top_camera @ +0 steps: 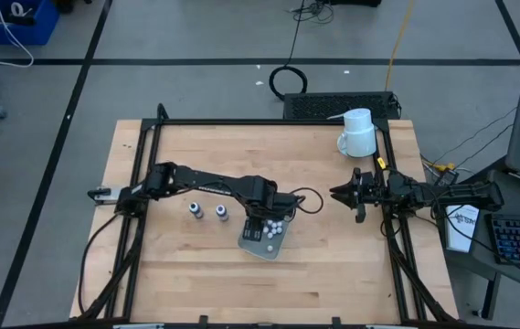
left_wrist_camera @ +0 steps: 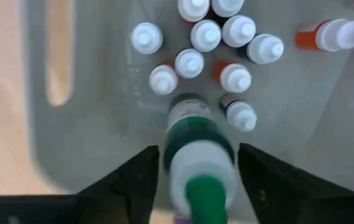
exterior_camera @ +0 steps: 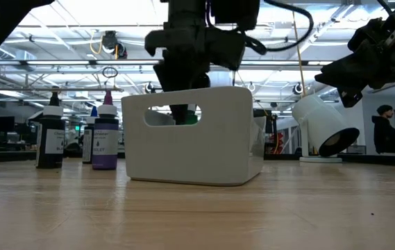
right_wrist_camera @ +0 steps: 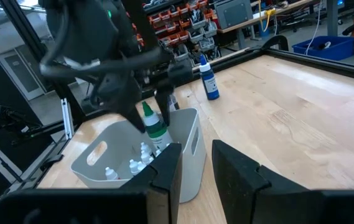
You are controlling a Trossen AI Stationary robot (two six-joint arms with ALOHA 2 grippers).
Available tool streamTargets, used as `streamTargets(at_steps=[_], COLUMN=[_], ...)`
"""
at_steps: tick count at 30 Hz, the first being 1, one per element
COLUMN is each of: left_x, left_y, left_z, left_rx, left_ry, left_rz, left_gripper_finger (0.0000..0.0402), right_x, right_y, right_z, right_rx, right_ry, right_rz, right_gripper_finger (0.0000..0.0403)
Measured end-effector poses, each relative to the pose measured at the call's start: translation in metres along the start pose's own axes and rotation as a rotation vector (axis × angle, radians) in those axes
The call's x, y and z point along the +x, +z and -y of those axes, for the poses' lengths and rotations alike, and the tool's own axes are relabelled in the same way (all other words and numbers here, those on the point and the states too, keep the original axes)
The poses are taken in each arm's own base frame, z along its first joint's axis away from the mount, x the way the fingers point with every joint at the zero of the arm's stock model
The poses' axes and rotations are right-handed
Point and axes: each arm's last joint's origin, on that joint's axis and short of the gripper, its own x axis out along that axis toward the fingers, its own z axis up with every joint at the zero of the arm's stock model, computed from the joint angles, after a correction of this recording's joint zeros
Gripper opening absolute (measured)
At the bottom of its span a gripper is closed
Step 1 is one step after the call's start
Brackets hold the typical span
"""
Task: Pick & Place food coloring
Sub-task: Put the large green food coloring bottle into the white bin, then put the large violet food coloring bottle into the white bin
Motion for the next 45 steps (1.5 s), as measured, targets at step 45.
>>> streamTargets(at_steps=[45], left_x=[-0.055], left_y=[-0.111], left_z=[0.027], left_rx=[-0.466], left_ry=[0.219], left_rz=[0.076], left_gripper_finger=[0.0298], right_x=[0.000], right_y=[0.000], right_z=[0.000], right_rx=[0.000], right_ry=[-0.002], right_rz=[-0.002], right_gripper_finger=[0.0077])
